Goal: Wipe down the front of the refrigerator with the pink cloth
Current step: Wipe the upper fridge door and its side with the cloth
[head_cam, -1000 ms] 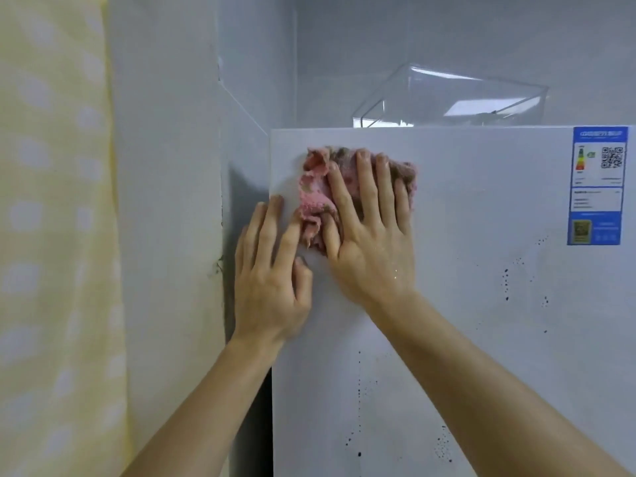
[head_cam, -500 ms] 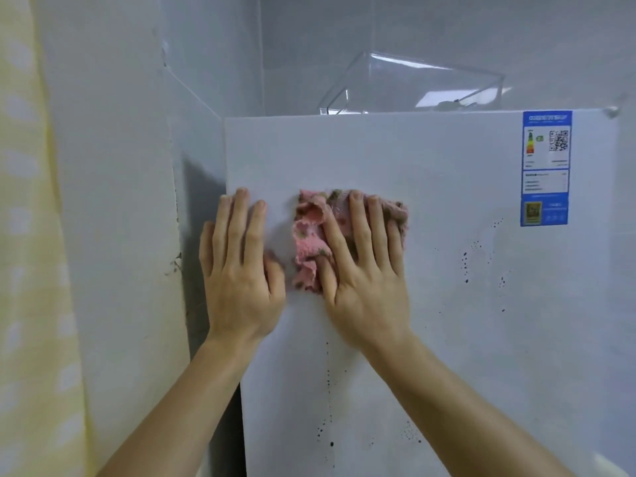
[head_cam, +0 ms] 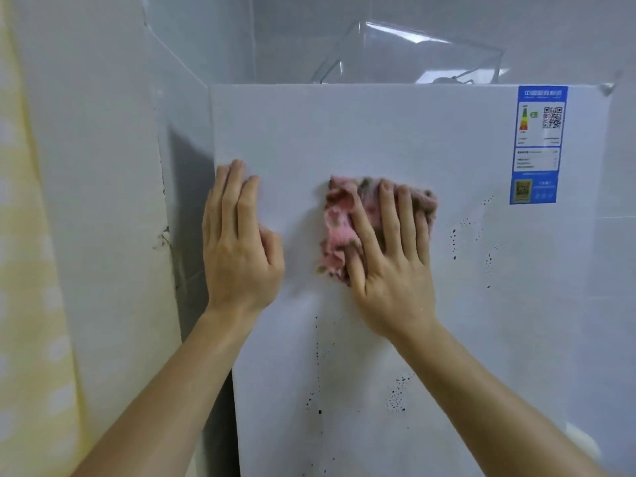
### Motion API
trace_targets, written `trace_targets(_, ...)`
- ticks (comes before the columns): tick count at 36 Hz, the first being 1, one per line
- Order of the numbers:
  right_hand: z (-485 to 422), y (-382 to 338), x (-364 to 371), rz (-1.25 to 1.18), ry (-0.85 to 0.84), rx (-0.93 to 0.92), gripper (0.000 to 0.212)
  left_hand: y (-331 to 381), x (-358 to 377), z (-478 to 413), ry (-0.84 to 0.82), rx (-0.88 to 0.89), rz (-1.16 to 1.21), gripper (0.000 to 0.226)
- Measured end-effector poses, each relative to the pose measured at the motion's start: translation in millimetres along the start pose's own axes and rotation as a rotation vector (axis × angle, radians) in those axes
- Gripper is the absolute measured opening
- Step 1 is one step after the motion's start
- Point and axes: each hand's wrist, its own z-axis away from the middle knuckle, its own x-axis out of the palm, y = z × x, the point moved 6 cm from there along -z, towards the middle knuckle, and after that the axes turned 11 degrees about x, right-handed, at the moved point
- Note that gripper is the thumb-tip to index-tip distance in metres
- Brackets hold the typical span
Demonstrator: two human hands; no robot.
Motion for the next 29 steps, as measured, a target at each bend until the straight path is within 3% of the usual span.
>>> trace_targets(8,-7,8,-2,-0.035,-0.02,0.016,0.067,19,7,-4,-0.026,0.022,-0.01,0.056)
trace_targets(19,-129,4,-11,0.025,0.006,0.02,0.063,22,6,-22,-0.026,-0.012,-0.062,0.045)
trace_targets(29,-25,54,-11,0.015,-0.052,0.023,0.058,37,18,-20,-0.091,0.025,-0.078,0.051)
